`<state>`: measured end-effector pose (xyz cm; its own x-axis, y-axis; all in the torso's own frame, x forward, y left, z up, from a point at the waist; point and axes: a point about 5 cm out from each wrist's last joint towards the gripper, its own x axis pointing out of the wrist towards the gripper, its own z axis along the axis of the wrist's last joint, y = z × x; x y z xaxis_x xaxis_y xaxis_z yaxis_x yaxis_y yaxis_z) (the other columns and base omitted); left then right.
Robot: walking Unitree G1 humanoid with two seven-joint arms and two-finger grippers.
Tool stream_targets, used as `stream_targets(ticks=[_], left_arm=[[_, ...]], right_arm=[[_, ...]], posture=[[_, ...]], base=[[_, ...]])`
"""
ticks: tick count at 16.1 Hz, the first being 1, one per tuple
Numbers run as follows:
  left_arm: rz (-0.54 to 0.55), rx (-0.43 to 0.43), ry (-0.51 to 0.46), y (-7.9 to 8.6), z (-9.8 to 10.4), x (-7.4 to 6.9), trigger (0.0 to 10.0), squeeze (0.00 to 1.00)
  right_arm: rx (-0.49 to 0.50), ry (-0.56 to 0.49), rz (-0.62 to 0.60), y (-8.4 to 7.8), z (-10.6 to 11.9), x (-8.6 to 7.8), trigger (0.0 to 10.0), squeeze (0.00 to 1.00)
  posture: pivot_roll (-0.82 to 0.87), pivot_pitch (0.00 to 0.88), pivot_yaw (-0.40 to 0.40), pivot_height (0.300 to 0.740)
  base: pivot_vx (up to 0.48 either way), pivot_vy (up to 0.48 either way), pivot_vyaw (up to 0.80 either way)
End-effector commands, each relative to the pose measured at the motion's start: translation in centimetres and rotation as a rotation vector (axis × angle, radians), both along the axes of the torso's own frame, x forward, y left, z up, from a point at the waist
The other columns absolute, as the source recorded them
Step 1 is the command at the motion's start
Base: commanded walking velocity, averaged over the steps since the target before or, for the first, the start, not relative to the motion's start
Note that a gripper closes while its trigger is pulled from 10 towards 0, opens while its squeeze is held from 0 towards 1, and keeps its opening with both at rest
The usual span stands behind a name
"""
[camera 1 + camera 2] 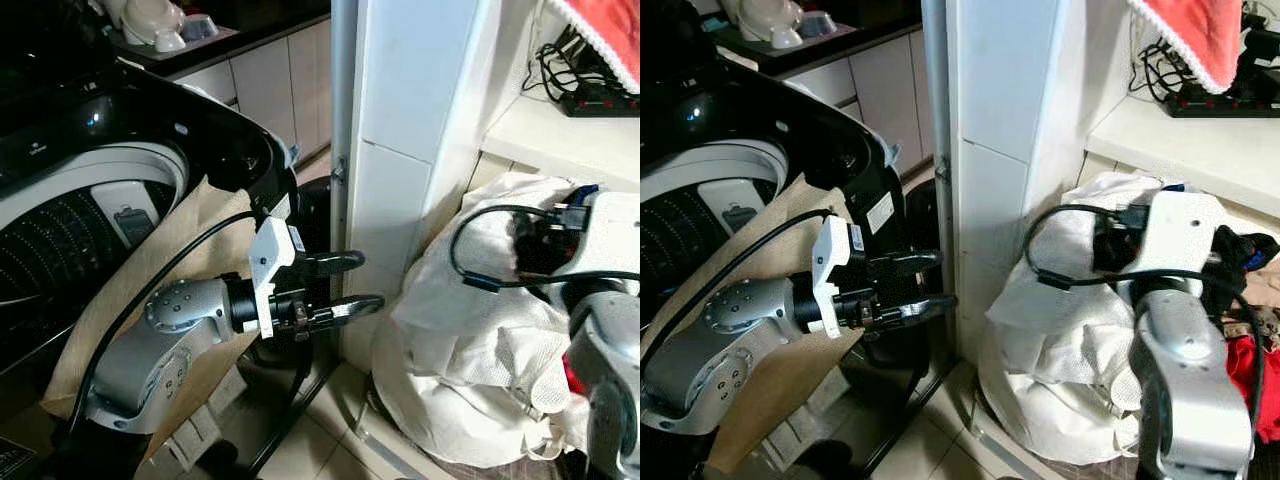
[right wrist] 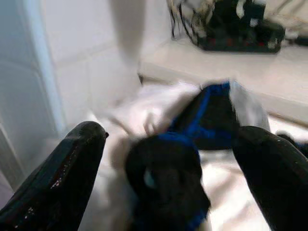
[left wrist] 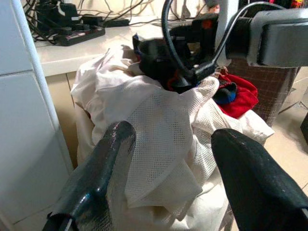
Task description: Clothes washing
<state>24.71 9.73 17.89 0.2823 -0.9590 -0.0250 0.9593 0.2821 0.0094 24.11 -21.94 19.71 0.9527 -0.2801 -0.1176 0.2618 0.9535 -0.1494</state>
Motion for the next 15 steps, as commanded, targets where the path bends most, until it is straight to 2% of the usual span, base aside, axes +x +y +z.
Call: stream_targets(ticks=[1,3,4,5,6,7,15], left_arm=[[-0.013,0.012,-0.004,0.1,0.2,0.0,10.0,0.00],[-0.017,0.012,-0.004,0.1,0.2,0.0,10.0,0.00],[-0.021,0.014,-0.005,0.0,0.2,0.0,10.0,0.00],[-0.021,0.016,-0.006,0.1,0.2,0.1,10.0,0.00],[-0.019,0.016,-0.007,0.1,0.3,0.1,10.0,0.00],[-0.019,0.018,-0.009,0.2,0.3,0.1,10.0,0.00],[-0.022,0.019,-0.010,0.2,0.3,0.1,10.0,0.00]], right_arm=[[0.000,0.039,-0.002,-0.4,-0.4,0.3,10.0,1.00],[-0.004,0.072,0.018,-0.5,-1.1,0.6,10.0,1.00],[-0.025,0.097,0.035,-0.7,-1.7,0.9,10.0,0.00],[-0.013,0.100,0.039,-0.7,-1.7,1.0,9.8,0.00],[0.012,0.103,0.038,-0.8,-1.9,1.0,3.2,0.00],[0.033,0.103,0.044,-0.7,-2.0,1.1,0.0,0.00],[-0.005,0.095,0.073,-0.5,-2.0,1.1,0.0,0.00]], posture=[[-0.19,0.000,0.071,0.740],[-0.19,0.000,0.071,0.740],[-0.18,0.000,0.072,0.740],[-0.18,0.000,0.072,0.740],[-0.18,0.000,0.072,0.740],[-0.18,0.000,0.072,0.740],[-0.18,0.000,0.077,0.740]], base=[[0.000,0.000,0.00],[0.000,0.000,0.00],[0.000,0.000,0.00],[0.000,0.000,0.00],[0.000,0.000,0.00],[0.000,0.000,0.00],[0.000,0.000,0.00]])
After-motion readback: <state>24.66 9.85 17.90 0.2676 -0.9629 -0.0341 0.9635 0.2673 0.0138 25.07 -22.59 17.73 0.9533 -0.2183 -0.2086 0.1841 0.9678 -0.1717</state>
